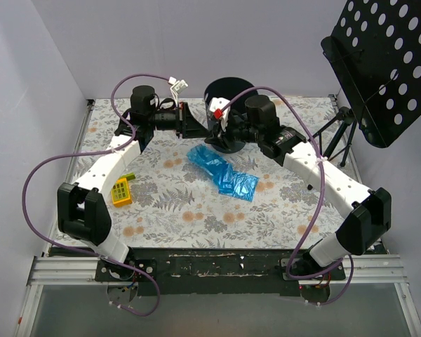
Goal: Put the trash bags into the trash bin
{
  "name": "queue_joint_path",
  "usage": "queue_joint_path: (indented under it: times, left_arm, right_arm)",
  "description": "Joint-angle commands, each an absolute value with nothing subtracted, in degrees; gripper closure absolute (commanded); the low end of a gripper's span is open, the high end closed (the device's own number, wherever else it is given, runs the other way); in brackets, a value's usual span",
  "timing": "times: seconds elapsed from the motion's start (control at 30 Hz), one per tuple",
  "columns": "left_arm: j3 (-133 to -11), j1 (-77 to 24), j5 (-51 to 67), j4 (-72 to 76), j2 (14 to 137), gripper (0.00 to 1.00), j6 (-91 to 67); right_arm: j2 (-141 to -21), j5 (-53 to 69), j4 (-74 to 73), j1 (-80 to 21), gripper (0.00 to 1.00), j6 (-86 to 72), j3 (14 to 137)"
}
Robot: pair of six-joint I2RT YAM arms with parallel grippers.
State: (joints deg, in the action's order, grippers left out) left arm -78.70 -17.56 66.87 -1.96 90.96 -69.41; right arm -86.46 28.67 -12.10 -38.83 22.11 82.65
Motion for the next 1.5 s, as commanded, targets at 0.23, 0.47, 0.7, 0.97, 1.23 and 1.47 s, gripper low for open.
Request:
queue_joint_path:
  times: [0.23,0.47,0.7,0.97,1.23,1.47]
  left_arm:
    - [-71.2,-13.3,8.9,-20.1,80.6,0.50,-57.0]
    - [-69.0,-9.4,3.3,-23.9,77.9,0.44,-59.4]
    - [-66.0,-6.3,2.5,-28.8,72.7,0.42,-59.0]
    - [-64.6,-1.3,4.7,-29.4,71.2,0.43,-59.7]
    - [-63.9,-1.0,6.7,-29.7,70.6,0.44,-59.2]
    - [-63.4,-0.8,9.4,-30.1,71.5,0.44,-59.3]
  right_arm:
    - [-85.7,10.7,-12.9,-40.2,0.45,6.9,77.2]
    - [-102.3,-2.2,-16.6,-44.9,0.52,-10.9,92.1]
    - [-116.2,-15.7,-22.4,-49.1,0.47,-22.8,106.6]
    - [-125.9,-25.1,-24.0,-50.8,0.43,-29.7,111.0]
    - [-134.7,-26.6,-19.4,-47.5,0.48,-28.9,116.4]
    - [-141.3,-21.7,-15.0,-46.5,0.58,-27.1,120.1]
